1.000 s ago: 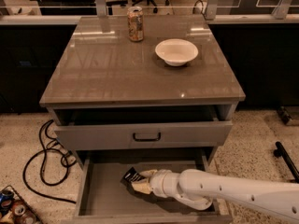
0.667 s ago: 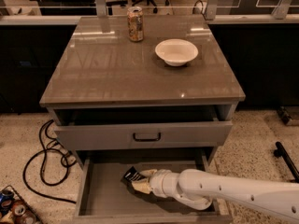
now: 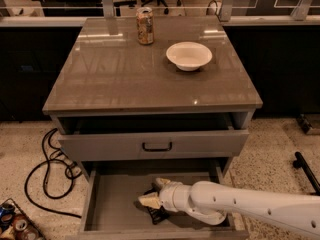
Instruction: Place rxbar chocolate into middle drawer
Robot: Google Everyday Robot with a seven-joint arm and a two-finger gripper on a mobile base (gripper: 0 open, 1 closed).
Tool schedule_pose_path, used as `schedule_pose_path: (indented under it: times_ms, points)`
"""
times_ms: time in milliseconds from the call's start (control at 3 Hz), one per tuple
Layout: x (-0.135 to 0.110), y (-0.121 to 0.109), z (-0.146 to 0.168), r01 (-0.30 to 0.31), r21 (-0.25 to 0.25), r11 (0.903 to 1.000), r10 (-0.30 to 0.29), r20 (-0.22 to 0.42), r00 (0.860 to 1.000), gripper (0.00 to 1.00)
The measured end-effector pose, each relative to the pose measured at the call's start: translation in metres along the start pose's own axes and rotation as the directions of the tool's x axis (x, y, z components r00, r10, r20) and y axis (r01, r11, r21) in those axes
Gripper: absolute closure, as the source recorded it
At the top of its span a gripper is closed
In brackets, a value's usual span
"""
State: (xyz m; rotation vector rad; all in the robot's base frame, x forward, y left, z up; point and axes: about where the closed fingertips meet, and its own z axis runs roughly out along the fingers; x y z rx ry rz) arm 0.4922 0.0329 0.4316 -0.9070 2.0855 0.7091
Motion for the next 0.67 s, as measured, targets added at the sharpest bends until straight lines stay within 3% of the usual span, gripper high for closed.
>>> schedule_pose_path:
  times_ms: [667]
  points:
    - [-0.0001, 0.0007, 0.0006, 0.000, -0.002, 1.0000, 0.000, 0.000, 1.000, 0.00]
